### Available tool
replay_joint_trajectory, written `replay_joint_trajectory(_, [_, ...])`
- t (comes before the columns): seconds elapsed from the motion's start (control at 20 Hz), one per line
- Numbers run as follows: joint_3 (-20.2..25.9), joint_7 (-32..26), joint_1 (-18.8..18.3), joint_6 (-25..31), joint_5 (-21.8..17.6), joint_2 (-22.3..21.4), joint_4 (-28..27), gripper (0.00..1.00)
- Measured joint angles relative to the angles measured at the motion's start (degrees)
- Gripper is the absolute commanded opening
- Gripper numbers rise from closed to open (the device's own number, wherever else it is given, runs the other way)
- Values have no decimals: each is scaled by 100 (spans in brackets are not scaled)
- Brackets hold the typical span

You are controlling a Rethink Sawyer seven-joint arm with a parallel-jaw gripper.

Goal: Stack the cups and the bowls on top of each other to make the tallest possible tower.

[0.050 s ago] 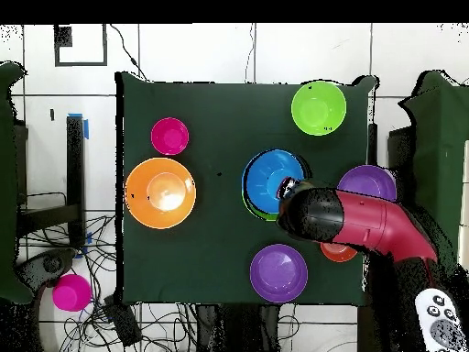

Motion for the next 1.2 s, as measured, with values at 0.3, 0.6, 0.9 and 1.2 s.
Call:
replay_joint_trajectory(0.3, [0, 0, 15, 0, 0, 0, 22, 0])
replay_joint_trajectory(0.6, [0, 0, 34, 0, 0, 0, 46, 0])
replay_joint_trajectory(0.9, [0, 0, 47, 0, 0, 0, 79, 0])
replay_joint_trajectory(1.2, [0, 0, 51, 0, 0, 0, 108, 0])
